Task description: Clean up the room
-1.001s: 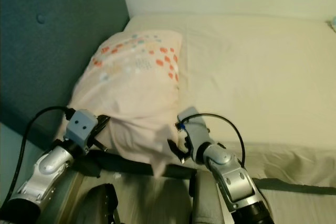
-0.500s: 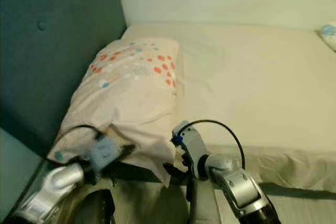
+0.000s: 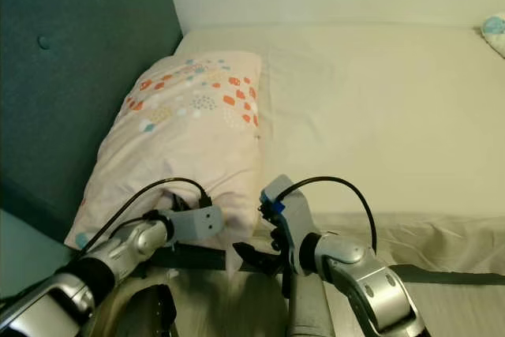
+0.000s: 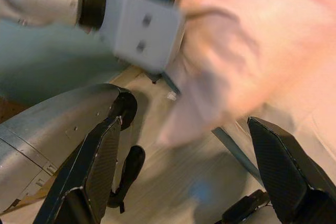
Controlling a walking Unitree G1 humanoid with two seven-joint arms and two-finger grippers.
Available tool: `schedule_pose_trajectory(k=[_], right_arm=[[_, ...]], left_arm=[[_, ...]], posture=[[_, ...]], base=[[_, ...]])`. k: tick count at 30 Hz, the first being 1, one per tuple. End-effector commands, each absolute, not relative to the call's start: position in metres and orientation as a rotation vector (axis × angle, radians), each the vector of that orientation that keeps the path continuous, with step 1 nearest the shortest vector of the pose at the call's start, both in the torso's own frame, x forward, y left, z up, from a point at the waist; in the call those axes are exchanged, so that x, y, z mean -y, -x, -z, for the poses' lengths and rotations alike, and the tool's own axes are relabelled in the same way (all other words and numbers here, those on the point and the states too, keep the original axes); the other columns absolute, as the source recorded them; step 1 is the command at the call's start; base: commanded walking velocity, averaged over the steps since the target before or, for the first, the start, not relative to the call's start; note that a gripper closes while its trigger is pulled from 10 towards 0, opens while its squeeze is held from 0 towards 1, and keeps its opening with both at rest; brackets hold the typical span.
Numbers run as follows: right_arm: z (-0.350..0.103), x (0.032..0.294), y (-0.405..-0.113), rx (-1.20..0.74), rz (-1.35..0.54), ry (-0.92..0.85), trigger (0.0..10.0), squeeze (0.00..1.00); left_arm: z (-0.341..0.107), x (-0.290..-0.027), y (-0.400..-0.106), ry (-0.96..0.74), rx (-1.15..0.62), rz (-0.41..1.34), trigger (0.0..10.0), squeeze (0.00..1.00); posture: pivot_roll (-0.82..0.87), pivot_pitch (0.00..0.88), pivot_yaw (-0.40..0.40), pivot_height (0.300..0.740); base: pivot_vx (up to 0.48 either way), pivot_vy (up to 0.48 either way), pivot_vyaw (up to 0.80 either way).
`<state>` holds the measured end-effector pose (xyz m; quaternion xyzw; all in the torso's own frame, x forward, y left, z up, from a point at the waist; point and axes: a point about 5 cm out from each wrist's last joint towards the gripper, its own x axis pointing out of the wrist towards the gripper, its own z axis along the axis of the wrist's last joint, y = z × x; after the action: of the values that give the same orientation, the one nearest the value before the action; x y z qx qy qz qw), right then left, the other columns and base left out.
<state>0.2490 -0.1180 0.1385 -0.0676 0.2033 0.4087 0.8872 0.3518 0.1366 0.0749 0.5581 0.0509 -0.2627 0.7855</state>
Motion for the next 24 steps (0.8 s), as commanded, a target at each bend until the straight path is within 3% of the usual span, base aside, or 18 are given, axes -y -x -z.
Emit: schedule_pose_trajectory(k=[1, 8, 16, 17, 18, 19, 20, 21, 22, 24], right_arm=[[-0.137, 0.116, -0.245, -0.430, -0.867, 0.134, 10.0, 0.00], [-0.129, 0.115, -0.242, -0.498, -0.887, 0.151, 10.0, 0.00], [-0.118, 0.120, -0.249, -0.568, -0.854, 0.182, 10.0, 0.00], [-0.118, 0.119, -0.252, -0.565, -0.856, 0.179, 10.0, 0.00], [-0.118, 0.119, -0.252, -0.565, -0.856, 0.179, 10.0, 0.00], [-0.117, 0.117, -0.255, -0.556, -0.856, 0.184, 10.0, 0.00], [-0.117, 0.115, -0.259, -0.542, -0.851, 0.178, 10.0, 0.00], [-0.117, 0.115, -0.259, -0.542, -0.851, 0.178, 10.0, 0.00], [-0.118, 0.113, -0.264, -0.522, -0.838, 0.173, 10.0, 0.00], [-0.118, 0.113, -0.264, -0.522, -0.838, 0.173, 10.0, 0.00]], left_arm=[[-0.092, -0.144, -0.365, -1.219, -0.069, 0.459, 0.0, 0.00], [-0.119, -0.156, -0.379, -1.159, 0.013, 0.317, 0.0, 0.00], [-0.102, -0.158, -0.360, -1.036, 0.032, 0.487, 0.0, 0.00], [-0.097, -0.157, -0.352, -0.988, 0.048, 0.555, 1.6, 0.00], [-0.097, -0.157, -0.352, -0.988, 0.048, 0.555, 1.6, 0.00], [-0.089, -0.158, -0.341, -0.972, 0.060, 0.628, 5.5, 0.00], [-0.077, -0.161, -0.325, -0.973, 0.054, 0.720, 10.0, 0.00], [-0.077, -0.161, -0.325, -0.973, 0.054, 0.720, 10.0, 0.00], [-0.059, -0.167, -0.301, -0.962, 0.039, 0.817, 10.0, 0.00], [-0.059, -0.167, -0.301, -0.962, 0.039, 0.817, 10.0, 0.00]], posture=[[-0.18, 0.258, 0.033, 0.577], [-0.17, 0.241, 0.005, 0.577], [-0.14, 0.212, -0.020, 0.577], [-0.13, 0.197, -0.027, 0.577], [-0.13, 0.197, -0.027, 0.577], [-0.12, 0.179, -0.026, 0.577], [-0.11, 0.165, -0.018, 0.577], [-0.11, 0.165, -0.018, 0.577], [-0.10, 0.146, -0.004, 0.577], [-0.10, 0.146, -0.004, 0.577]], base=[[0.000, 0.000, 0.00], [0.000, 0.000, 0.00], [0.000, 0.000, 0.00], [0.000, 0.000, 0.00], [0.000, 0.000, 0.00], [0.000, 0.000, 0.00], [0.000, 0.000, 0.00], [0.000, 0.000, 0.00], [0.000, 0.000, 0.00], [0.000, 0.000, 0.00]])
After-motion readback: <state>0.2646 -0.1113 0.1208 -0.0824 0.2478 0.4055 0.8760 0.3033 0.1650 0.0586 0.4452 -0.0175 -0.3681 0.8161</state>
